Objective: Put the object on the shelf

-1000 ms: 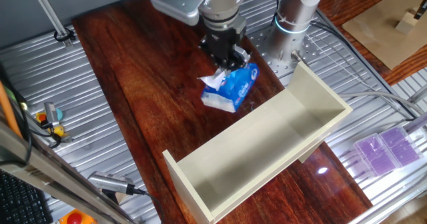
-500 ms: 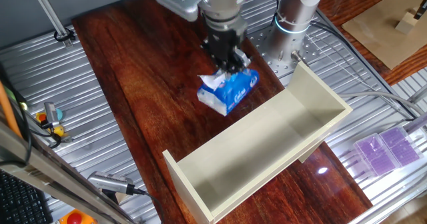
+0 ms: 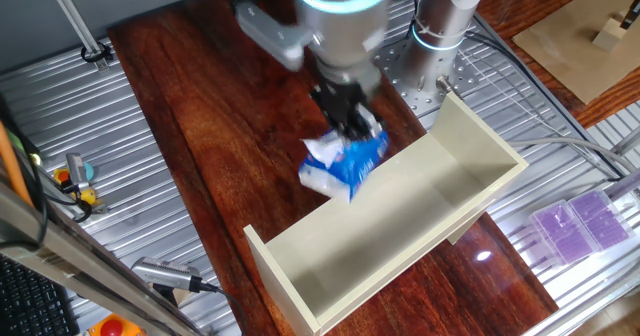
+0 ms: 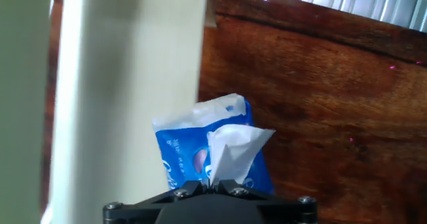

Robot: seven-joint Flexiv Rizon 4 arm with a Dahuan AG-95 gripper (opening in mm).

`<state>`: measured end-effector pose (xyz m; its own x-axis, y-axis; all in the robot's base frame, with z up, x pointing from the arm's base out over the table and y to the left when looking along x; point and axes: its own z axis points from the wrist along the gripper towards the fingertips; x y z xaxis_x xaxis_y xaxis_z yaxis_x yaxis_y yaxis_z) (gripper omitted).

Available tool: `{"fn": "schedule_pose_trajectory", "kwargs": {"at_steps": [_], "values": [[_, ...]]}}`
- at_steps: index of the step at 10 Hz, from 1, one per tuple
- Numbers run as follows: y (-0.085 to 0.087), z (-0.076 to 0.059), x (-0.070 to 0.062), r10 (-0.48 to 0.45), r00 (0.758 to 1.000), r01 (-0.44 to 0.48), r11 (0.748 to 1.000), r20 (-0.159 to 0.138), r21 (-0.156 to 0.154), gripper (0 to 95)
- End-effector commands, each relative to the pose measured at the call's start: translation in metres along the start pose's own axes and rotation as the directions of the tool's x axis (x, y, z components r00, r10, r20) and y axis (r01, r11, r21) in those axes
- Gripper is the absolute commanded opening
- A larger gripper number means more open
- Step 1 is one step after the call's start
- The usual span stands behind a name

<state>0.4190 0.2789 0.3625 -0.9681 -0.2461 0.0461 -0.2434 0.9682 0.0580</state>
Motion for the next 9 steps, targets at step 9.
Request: {"fn": "schedule_pose_trajectory", "kwargs": {"at_steps": [9], "values": [[0.023, 0.005, -0.012, -0.012, 1.000, 0.012, 1.000, -0.016, 0.000, 0.0]]}}
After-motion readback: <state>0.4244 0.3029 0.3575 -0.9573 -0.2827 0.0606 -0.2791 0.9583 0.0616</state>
